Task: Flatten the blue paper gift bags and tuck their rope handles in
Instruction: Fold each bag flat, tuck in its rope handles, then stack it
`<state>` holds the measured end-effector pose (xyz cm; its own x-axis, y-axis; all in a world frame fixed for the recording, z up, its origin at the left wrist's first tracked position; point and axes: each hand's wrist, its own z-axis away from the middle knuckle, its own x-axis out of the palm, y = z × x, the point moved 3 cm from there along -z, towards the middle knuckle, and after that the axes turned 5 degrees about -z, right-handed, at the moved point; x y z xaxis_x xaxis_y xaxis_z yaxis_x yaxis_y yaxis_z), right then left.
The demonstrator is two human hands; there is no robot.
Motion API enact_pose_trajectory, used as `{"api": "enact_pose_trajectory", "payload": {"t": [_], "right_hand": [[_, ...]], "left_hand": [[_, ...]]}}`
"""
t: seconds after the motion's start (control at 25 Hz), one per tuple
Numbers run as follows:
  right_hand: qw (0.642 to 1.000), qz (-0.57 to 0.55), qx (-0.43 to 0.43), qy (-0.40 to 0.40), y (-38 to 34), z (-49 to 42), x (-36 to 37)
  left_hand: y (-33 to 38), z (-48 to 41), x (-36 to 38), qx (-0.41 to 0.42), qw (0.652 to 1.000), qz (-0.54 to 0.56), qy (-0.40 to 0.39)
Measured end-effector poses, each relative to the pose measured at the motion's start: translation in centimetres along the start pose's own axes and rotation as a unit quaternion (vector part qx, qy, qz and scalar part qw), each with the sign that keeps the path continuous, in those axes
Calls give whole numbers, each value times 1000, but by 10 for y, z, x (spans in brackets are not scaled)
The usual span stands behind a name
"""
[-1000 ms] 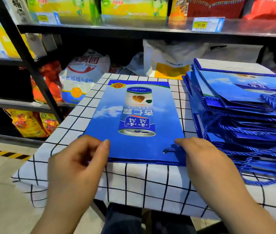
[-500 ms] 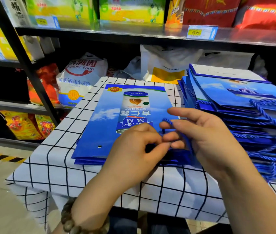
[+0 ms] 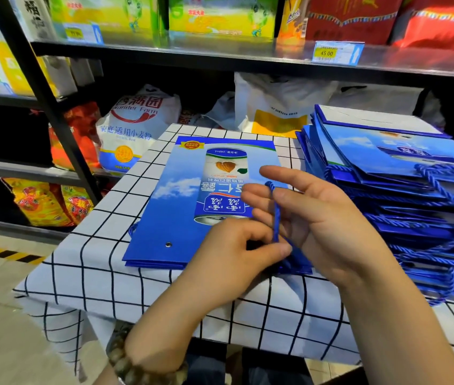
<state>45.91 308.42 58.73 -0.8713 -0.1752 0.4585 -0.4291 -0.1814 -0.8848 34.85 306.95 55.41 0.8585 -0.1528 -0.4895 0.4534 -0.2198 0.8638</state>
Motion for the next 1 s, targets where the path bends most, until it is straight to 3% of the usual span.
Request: {"api": "enact_pose_trajectory", "payload": {"t": [0.12, 0.32, 0.4, 0.52, 0.72, 0.8, 0.92, 1.0], "right_hand": [[980, 190, -23, 44, 3, 0, -13], [905, 421, 26, -65, 21, 6, -9], [886, 455, 28, -91, 25, 3, -4], [889, 449, 34, -83, 29, -4, 2], [958, 275, 60, -62, 34, -19, 16], [962, 261, 58, -64, 38, -24, 22], [962, 265, 27, -59, 45, -32, 34], [955, 292, -4, -54, 52, -36, 43]], "left_hand": [[-3, -5, -20, -67, 986, 141, 55], [-6, -16, -50, -77, 959, 235, 136], [-7, -19, -56, -78, 954, 250, 145], [-12, -21, -65, -78, 954, 253, 139], [-35, -8, -94, -120, 984, 52, 125], [-48, 9, -107, -95, 986, -80, 114], [-58, 36, -114, -33, 956, -285, 67], [-63, 42, -113, -24, 950, -307, 49]]}}
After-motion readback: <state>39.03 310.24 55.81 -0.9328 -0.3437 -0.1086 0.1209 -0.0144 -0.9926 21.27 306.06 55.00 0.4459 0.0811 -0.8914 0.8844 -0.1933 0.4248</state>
